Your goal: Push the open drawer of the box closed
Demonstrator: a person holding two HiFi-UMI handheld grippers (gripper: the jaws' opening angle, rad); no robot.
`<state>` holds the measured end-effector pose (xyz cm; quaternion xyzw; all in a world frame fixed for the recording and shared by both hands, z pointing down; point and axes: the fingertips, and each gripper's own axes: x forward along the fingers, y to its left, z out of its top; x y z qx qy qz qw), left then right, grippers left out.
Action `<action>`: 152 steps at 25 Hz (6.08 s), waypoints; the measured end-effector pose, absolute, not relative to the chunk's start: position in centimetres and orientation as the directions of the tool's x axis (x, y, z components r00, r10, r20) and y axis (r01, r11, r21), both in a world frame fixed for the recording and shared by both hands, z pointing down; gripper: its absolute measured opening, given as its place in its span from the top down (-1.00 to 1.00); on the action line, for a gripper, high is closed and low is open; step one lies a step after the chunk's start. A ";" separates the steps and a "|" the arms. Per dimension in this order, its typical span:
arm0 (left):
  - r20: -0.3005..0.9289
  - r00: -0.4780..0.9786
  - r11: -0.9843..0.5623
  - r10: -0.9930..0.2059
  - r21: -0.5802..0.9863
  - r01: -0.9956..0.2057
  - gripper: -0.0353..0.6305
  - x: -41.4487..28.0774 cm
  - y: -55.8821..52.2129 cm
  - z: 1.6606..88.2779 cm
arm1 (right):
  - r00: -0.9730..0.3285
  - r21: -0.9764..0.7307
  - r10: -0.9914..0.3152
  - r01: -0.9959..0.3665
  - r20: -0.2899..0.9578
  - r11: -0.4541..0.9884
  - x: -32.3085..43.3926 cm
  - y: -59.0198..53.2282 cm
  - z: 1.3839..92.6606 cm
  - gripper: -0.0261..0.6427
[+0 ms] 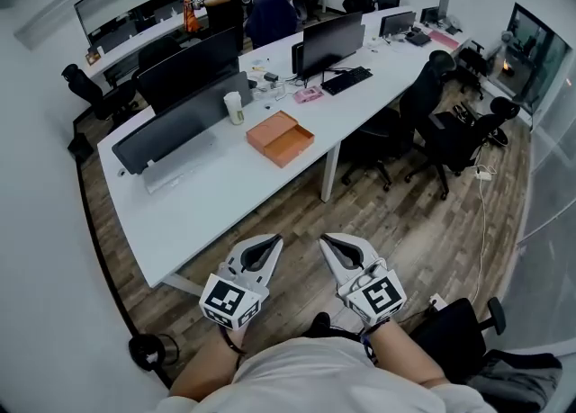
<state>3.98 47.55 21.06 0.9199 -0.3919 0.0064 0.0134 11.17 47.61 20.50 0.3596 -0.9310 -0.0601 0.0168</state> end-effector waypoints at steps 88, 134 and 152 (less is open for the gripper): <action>0.065 0.754 -0.751 -0.653 0.070 -0.656 0.90 -6.8 -7.5 27.6 | -0.722 0.076 -0.685 -0.680 0.102 0.729 0.1 -7.7 28.0 0.92; 0.318 0.742 -0.699 -0.590 0.258 -0.667 0.90 -2.7 -21.5 51.9 | -0.680 -0.127 -0.515 -0.659 0.522 0.741 6.9 -21.7 56.6 0.66; 0.430 0.720 -0.657 -0.545 0.314 -0.685 0.90 -2.5 -21.7 61.1 | -0.663 -0.190 -0.413 -0.642 0.625 0.743 7.4 -21.9 67.2 0.63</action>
